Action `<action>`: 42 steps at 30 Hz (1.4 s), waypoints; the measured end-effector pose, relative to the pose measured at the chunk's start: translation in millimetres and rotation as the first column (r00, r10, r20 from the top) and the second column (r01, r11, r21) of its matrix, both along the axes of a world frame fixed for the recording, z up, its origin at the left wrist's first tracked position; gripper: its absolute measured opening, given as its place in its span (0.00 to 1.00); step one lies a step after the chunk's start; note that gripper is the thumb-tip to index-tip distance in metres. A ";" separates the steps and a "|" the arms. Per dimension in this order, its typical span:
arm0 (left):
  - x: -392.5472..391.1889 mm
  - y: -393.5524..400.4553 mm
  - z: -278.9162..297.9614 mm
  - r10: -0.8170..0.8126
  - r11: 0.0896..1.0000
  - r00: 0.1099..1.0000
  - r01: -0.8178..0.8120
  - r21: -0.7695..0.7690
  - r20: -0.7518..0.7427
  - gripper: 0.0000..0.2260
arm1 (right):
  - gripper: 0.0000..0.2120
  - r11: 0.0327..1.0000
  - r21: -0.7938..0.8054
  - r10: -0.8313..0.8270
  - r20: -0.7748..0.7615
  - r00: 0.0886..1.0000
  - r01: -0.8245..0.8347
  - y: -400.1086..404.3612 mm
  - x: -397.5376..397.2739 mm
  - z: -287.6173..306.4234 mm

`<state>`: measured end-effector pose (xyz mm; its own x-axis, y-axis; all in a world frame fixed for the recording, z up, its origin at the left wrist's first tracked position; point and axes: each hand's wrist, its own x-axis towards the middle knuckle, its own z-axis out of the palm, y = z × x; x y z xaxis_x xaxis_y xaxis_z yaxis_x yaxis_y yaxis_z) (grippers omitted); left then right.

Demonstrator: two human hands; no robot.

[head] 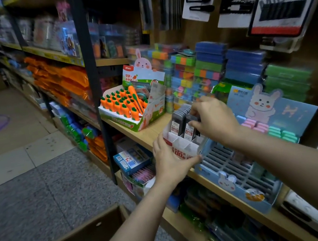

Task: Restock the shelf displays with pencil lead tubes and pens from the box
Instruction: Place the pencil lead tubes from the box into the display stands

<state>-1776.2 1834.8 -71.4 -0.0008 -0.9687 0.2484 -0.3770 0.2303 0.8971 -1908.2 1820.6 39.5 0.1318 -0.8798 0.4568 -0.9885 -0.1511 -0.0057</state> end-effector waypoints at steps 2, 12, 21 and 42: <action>0.5 0.6 2.2 -0.004 1.000 1.000 0.004 0.024 0.001 0.54 | 0.12 1.000 -0.009 -0.020 -0.050 0.999 0.019 2.1 2.0 -1.4; 69.5 54.0 -5.2 -0.102 0.995 0.994 0.102 -0.004 0.041 0.37 | 0.09 0.963 -0.149 0.265 0.363 0.893 -0.225 77.8 10.1 -12.5; 192.8 176.7 -149.2 0.374 0.832 0.919 -0.393 0.393 0.126 0.17 | 0.19 0.560 0.648 0.533 0.194 0.823 -0.516 136.2 134.3 -145.6; 217.1 249.4 -322.2 -0.061 0.398 0.781 -0.552 0.733 0.621 0.36 | 0.41 0.195 0.940 0.793 0.016 0.610 -0.279 192.7 196.8 -458.3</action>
